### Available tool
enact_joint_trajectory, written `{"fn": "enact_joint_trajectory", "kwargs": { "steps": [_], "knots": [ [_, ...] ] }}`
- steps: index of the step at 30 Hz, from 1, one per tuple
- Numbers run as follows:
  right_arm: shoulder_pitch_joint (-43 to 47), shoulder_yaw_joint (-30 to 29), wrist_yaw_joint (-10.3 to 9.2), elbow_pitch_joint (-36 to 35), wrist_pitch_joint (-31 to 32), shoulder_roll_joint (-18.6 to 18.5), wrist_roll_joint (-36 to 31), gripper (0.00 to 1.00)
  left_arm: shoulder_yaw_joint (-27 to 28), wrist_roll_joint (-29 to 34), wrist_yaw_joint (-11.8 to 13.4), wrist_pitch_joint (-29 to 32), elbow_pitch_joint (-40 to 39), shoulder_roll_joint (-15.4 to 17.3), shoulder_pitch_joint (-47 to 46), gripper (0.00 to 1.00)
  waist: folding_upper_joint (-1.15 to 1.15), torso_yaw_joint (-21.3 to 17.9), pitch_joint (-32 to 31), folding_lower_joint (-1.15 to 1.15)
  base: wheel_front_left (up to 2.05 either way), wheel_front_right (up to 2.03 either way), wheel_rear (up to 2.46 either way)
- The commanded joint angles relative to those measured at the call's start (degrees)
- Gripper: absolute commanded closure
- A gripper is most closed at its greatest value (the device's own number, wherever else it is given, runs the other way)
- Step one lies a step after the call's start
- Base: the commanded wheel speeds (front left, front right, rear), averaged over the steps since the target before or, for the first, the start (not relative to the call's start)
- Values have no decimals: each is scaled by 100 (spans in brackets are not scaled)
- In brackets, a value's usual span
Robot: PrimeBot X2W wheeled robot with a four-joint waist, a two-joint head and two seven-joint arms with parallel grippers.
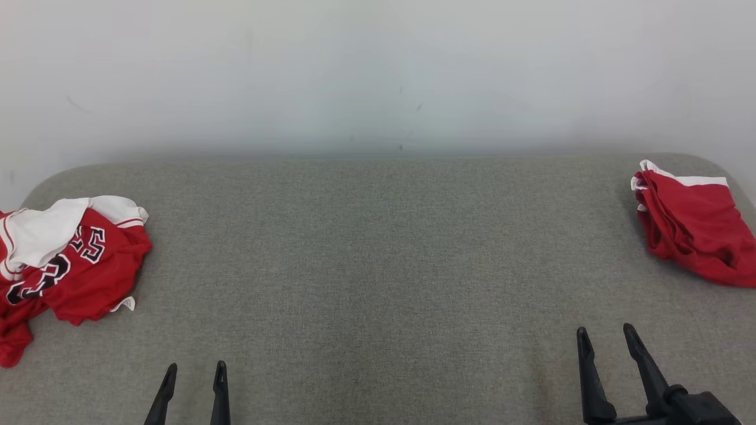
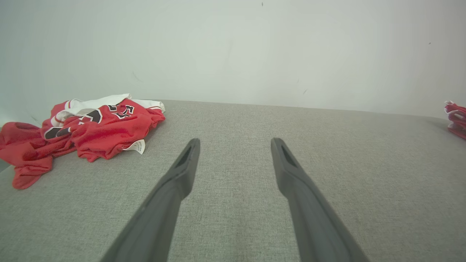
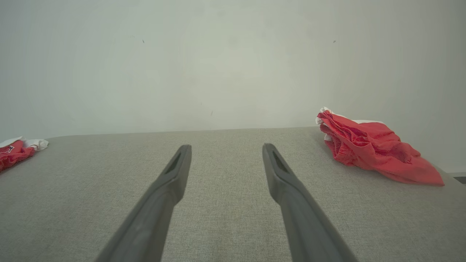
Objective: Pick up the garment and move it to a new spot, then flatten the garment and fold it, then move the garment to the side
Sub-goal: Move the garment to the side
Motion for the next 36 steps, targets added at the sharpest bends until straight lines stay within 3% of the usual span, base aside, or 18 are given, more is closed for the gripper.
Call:
{"fn": "enact_joint_trajectory", "kwargs": {
  "steps": [1,6,36],
  "knots": [
    [144,-12,-12,-43,-3,103,-49,0,11,6,-18,-15,33,1,51,0,1,43,-56,0,0,0,0],
    [252,59,-12,-7,-3,259,-85,0,9,-7,-32,-15,81,-1,41,0,1,83,-110,0,0,0,0],
    [274,34,-12,130,-3,317,-177,0,31,21,-74,-14,129,-1,44,0,1,132,-101,0,0,0,0]
  ]
}}
